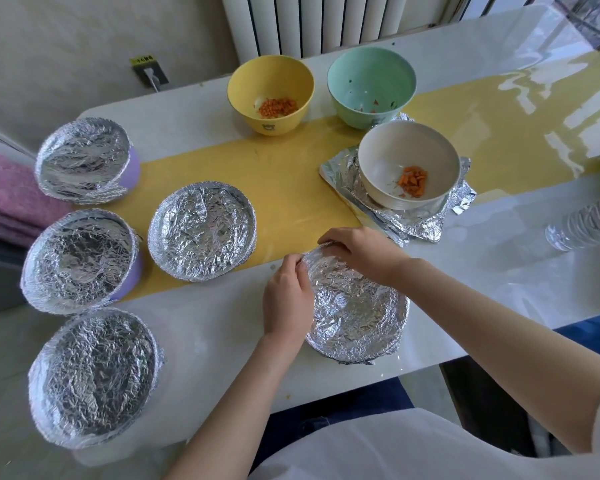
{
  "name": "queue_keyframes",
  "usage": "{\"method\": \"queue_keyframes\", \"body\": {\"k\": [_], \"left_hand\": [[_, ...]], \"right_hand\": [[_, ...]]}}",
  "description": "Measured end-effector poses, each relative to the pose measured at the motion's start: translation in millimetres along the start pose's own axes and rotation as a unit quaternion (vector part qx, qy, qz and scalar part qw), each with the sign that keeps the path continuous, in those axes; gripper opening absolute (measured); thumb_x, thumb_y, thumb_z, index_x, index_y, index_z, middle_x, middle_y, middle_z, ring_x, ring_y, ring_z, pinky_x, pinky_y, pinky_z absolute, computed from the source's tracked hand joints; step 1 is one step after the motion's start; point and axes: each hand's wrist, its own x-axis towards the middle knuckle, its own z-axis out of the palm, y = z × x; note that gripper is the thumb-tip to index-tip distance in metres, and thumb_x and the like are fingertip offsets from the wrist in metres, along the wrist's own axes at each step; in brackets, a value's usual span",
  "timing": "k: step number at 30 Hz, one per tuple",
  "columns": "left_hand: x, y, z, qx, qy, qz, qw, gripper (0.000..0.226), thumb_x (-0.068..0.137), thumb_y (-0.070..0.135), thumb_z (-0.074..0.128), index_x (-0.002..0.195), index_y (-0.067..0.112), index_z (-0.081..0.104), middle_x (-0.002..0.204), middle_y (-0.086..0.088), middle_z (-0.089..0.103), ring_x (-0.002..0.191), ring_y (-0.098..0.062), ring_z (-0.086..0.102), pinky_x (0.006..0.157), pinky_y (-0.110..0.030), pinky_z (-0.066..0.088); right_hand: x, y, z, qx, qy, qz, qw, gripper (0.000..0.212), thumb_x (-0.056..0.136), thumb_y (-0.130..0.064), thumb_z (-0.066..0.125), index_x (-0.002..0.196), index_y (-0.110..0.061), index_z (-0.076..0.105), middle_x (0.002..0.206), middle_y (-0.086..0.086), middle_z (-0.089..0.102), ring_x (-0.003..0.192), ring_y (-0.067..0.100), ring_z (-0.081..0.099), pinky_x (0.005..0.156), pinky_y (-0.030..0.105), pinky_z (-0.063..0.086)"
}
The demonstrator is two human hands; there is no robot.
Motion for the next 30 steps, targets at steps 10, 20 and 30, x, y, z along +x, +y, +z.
{"method": "queue_keyframes", "body": {"k": [10,20,30], "left_hand": [[13.5,-1.1,6.4,-0.042,0.003,0.01,0.999,0.017,0.09,0.007,0.059,0.103,0.001,0.068,0.073,-0.018,0.068,0.062,-0.034,0.054,0.059,-0.032,0.033],[10.9,1.8,9.5,-0.051,0.034,-0.002,0.998,0.016,0.088,0.005,0.06,0.1,-0.001,0.069,0.073,-0.021,0.068,0.058,-0.028,0.046,0.059,-0.02,0.025],[-1.9,-0.6,7.3,-0.063,0.074,-0.02,0.995,0.016,0.087,0.003,0.061,0.101,0.002,0.07,0.077,-0.015,0.071,0.065,-0.028,0.063,0.057,-0.015,0.031]], "right_hand": [[2.1,1.2,0.6,-0.026,0.028,-0.006,0.999,0.019,0.094,-0.014,0.054,0.104,-0.009,0.07,0.082,0.013,0.071,0.07,0.031,0.064,0.065,0.037,0.05],[8.4,-3.9,-0.7,-0.082,-0.013,-0.023,0.996,0.029,0.09,0.002,0.05,0.108,-0.013,0.067,0.091,0.003,0.07,0.075,0.025,0.06,0.06,0.026,0.035],[-4.6,8.0,2.4,0.021,0.005,0.001,1.0,0.026,0.099,-0.021,0.045,0.117,-0.012,0.062,0.111,0.003,0.067,0.097,0.022,0.062,0.079,0.029,0.044]]}}
